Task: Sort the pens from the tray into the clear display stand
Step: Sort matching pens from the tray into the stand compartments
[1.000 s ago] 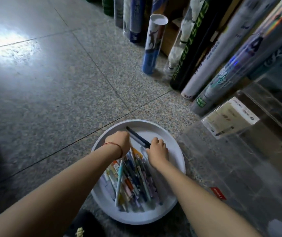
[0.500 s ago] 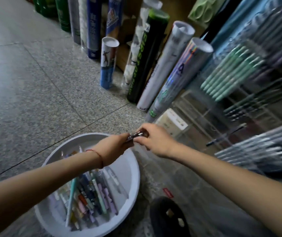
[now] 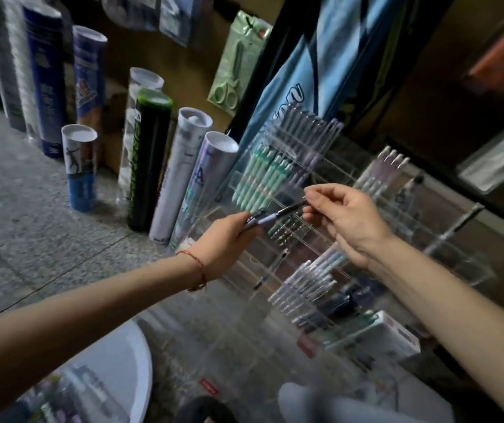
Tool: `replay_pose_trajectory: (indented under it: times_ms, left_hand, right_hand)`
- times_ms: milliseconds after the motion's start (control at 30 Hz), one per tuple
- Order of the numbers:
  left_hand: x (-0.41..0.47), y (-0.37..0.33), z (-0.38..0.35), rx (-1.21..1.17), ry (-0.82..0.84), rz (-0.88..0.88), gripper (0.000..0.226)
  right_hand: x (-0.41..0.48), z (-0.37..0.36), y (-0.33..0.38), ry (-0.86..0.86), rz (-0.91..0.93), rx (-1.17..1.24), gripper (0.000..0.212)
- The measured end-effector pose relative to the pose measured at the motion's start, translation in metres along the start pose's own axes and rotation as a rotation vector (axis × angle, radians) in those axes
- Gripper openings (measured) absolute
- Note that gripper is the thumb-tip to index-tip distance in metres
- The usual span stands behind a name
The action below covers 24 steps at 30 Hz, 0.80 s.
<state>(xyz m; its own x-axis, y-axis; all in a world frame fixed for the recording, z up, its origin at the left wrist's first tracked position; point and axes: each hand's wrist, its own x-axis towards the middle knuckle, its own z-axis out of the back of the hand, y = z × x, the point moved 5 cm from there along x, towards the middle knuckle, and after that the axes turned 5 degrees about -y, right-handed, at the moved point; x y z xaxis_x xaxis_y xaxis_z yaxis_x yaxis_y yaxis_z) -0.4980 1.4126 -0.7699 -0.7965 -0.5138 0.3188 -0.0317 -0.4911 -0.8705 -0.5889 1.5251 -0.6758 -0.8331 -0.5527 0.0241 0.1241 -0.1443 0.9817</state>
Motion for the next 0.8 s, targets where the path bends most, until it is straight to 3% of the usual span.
replay_pose_trajectory:
  times_ms: [100,200,300,367,433,500,600,800]
  left_hand:
    - [0.003,-0.007,-0.007,0.014,-0.074,-0.024,0.018]
    - [0.005,-0.008,-0.016,0.079,-0.021,-0.044,0.019]
    - [0.009,0.008,-0.010,0.137,0.003,0.003,0.027]
    - [0.008,0.014,-0.010,0.270,0.031,-0.042,0.032]
    - [0.005,0.017,-0.018,0.372,0.137,-0.080,0.036]
    - [0.004,0.022,-0.025,0.397,0.195,-0.088,0.038]
    - [0.002,0.030,-0.028,0.381,0.191,-0.098,0.038]
    - [-0.003,0.043,-0.033,0.364,0.227,-0.097,0.042]
  right_hand:
    - [-0.003,0.000,-0.008,0.030,-0.009,-0.017,0.012]
    - [0.002,0.013,-0.004,-0.054,0.080,-0.129,0.021]
    - [0.003,0.024,0.011,-0.152,0.380,-0.540,0.028]
    - [-0.002,0.011,0.000,-0.039,0.466,-0.831,0.033]
    - [-0.001,0.005,-0.025,0.065,0.446,-0.974,0.034]
    - [0.005,0.007,-0.042,0.069,0.343,-0.939,0.030]
    - [0.010,0.006,-0.058,0.110,0.229,-0.900,0.027]
    - [0.014,0.000,-0.064,0.115,0.214,-0.957,0.028]
